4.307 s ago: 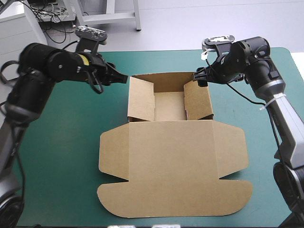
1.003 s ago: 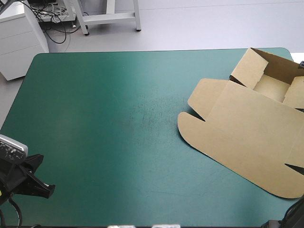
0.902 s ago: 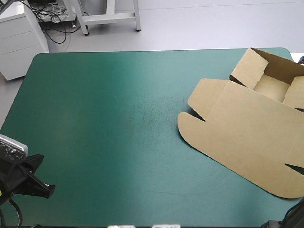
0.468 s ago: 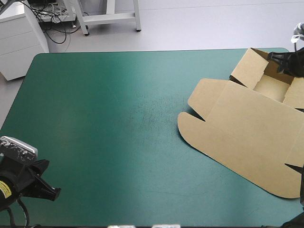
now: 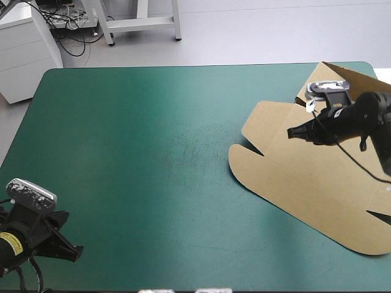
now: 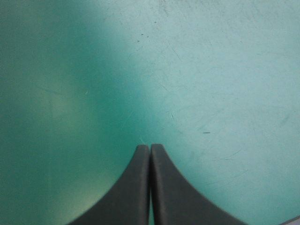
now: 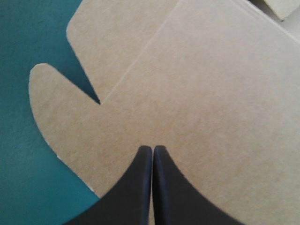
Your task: Fold the box
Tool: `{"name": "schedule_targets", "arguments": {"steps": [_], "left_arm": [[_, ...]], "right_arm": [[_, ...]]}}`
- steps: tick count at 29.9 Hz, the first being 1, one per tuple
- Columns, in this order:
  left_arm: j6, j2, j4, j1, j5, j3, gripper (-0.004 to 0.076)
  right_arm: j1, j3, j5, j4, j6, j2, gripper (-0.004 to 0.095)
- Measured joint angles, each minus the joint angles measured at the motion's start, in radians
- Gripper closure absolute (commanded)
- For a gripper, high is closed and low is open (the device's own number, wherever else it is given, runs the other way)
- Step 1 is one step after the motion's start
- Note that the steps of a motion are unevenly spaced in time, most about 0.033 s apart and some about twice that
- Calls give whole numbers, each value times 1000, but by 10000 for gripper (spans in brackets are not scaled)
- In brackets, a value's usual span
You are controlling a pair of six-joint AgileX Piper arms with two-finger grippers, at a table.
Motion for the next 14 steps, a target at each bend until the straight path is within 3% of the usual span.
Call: {"name": "schedule_targets", "arguments": {"steps": [6,14], "left_arm": [[0,-8,-36,0,-34,38,756],[0,-112,-41,0,-119,161,756]], "right_arm": [[97,272,-125,0,-2,-203,930],[106,538,-154,-2,-4,-495,930]]}}
